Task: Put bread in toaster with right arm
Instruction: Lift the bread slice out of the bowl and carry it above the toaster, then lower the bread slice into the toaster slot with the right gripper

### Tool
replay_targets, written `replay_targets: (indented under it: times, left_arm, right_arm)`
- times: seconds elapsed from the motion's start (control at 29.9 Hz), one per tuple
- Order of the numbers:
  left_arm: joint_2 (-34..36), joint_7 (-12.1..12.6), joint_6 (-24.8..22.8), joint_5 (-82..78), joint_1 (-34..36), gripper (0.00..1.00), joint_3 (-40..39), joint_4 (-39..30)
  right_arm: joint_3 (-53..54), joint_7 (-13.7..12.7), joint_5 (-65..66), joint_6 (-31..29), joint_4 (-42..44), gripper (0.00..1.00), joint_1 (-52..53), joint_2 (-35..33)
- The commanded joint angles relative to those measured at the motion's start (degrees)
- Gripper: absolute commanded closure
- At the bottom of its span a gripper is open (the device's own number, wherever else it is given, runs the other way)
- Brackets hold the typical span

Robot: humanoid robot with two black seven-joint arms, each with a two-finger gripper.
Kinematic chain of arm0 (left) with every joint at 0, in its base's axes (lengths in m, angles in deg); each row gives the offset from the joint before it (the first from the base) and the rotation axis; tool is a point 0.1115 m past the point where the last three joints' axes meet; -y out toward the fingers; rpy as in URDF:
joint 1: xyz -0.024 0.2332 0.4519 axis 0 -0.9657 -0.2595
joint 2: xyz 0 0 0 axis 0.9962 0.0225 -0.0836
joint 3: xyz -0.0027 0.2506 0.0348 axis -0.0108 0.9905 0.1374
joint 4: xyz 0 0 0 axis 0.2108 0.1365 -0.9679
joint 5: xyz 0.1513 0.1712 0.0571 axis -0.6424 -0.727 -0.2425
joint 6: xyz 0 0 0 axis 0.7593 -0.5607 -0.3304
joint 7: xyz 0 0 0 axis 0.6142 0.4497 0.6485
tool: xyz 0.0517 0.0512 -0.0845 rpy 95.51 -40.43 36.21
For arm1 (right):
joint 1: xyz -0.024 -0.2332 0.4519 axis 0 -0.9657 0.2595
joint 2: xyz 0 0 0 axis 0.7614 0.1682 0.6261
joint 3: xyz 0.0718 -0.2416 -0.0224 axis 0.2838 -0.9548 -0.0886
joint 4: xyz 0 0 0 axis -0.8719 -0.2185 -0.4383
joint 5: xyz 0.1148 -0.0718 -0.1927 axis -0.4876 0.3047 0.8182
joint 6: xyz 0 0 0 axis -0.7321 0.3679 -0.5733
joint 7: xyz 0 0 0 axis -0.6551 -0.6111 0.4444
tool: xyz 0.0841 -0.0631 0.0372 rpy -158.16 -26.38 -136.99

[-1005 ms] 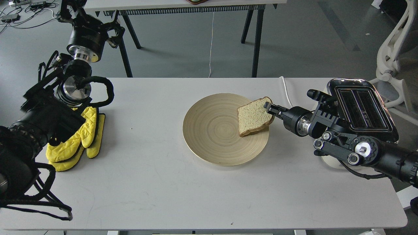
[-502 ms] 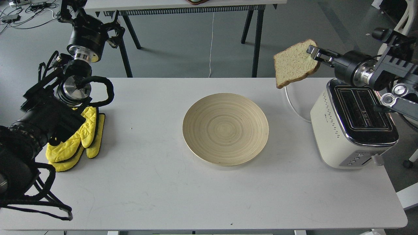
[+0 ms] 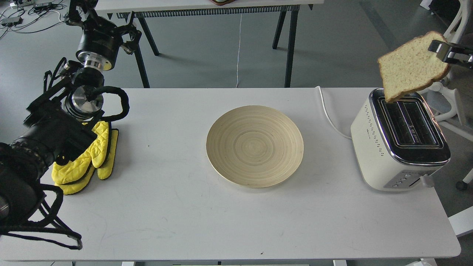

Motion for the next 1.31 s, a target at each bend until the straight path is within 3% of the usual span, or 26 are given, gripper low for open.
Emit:
replay_targets:
  times: [0.0, 1.27]
  left_arm:
    - [0.0, 0.0, 0.0, 0.0, 0.0, 0.0, 0.0, 0.0]
    - [0.0, 0.0, 0.0, 0.0, 0.0, 0.0, 0.0, 0.0]
  right_arm:
    - [-2.1, 0.1, 3.0, 0.1, 0.1, 0.94, -1.6, 0.0]
    - [-3.7, -0.1, 3.3, 0.6, 0.4, 0.94, -3.8, 0.7]
